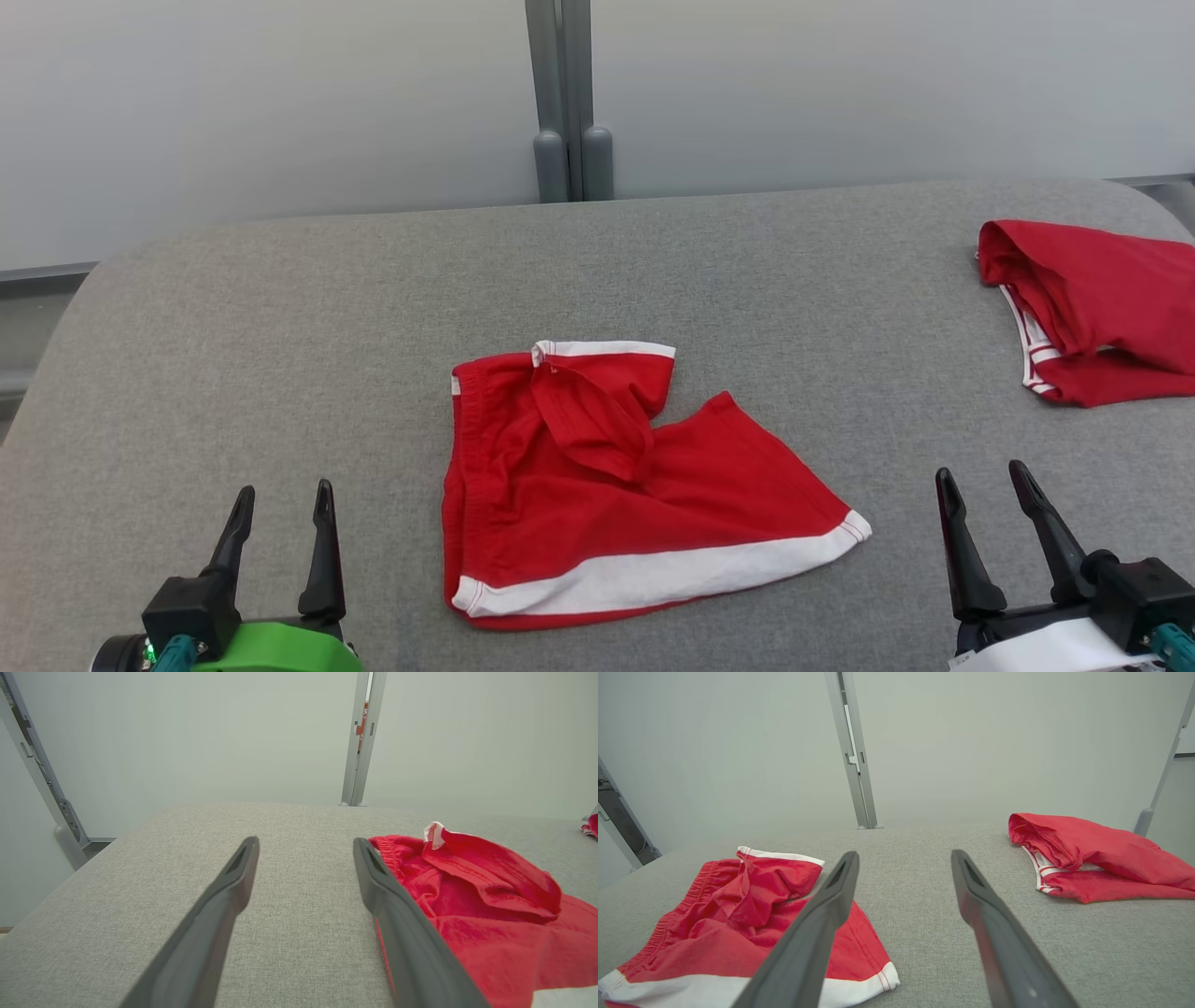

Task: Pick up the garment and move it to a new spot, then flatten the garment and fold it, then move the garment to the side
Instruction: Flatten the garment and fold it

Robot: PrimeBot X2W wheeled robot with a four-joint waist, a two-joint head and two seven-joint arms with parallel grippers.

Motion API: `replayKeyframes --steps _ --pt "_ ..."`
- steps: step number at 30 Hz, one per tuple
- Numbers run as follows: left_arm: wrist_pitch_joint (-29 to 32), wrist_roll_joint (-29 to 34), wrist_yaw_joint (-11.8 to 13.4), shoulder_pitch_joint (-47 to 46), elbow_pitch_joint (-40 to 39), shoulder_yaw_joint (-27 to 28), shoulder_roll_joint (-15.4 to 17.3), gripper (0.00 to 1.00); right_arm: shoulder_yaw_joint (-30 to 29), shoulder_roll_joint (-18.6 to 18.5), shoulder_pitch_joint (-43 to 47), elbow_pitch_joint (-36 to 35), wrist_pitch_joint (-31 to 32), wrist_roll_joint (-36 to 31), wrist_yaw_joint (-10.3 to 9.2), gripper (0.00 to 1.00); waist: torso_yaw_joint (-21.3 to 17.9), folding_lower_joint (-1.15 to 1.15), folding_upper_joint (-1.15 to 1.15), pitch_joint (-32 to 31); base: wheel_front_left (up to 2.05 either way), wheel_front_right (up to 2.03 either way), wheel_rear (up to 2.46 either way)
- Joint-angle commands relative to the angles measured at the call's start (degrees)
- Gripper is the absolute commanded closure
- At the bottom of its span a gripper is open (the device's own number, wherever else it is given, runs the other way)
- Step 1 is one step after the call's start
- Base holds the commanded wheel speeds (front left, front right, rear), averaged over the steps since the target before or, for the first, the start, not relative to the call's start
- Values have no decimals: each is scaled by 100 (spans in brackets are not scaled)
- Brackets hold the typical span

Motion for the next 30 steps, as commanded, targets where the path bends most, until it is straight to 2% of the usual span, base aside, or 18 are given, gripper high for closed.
replayKeyframes --steps 1,30 --pt "-17 85 -30 91 -25 24 43 0 4 1 57 -28 -16 -34 -8 0 11 0 0 -2 0 0 0" --pt "-17 88 -34 47 34 -84 63 0 40 28 -50 78 -16 -71 -8 0 110 0 0 135 0 0 0"
